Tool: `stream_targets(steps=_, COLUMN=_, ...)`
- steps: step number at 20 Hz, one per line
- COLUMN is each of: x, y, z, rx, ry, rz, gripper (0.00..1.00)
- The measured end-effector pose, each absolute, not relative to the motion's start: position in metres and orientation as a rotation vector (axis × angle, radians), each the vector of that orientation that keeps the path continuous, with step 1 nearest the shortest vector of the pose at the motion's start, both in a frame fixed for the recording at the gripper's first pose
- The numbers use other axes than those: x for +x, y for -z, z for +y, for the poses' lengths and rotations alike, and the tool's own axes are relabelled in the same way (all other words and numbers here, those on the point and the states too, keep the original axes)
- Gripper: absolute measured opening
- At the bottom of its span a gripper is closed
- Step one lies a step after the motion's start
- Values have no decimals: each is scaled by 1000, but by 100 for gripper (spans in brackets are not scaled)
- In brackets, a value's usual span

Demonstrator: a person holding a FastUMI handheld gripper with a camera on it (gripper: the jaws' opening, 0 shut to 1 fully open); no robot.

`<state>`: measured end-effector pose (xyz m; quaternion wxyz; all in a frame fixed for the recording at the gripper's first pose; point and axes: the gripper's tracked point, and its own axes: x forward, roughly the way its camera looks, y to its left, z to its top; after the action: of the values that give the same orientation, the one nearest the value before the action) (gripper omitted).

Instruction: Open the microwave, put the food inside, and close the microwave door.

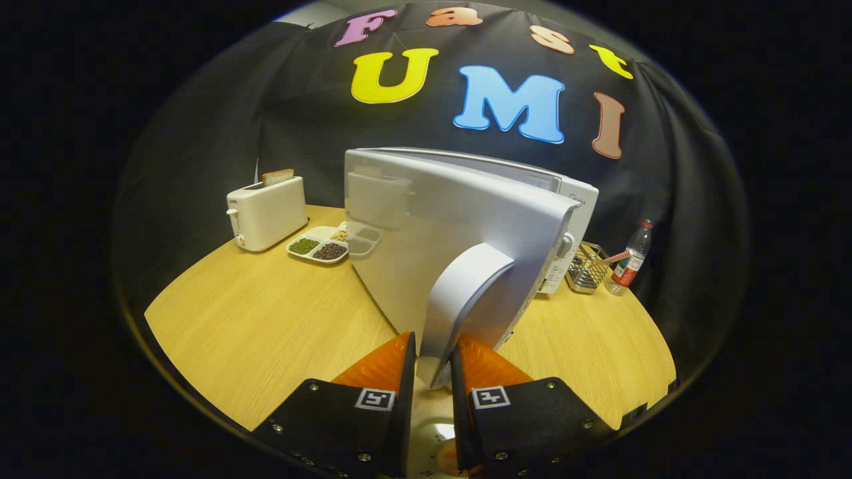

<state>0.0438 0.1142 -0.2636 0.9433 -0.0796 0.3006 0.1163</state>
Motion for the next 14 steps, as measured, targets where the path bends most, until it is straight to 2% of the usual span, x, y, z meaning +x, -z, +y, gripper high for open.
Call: stream_targets(steps=14, x=-16, y=246, z=202, rx=-173, ry=-283, rz=576, gripper=28)
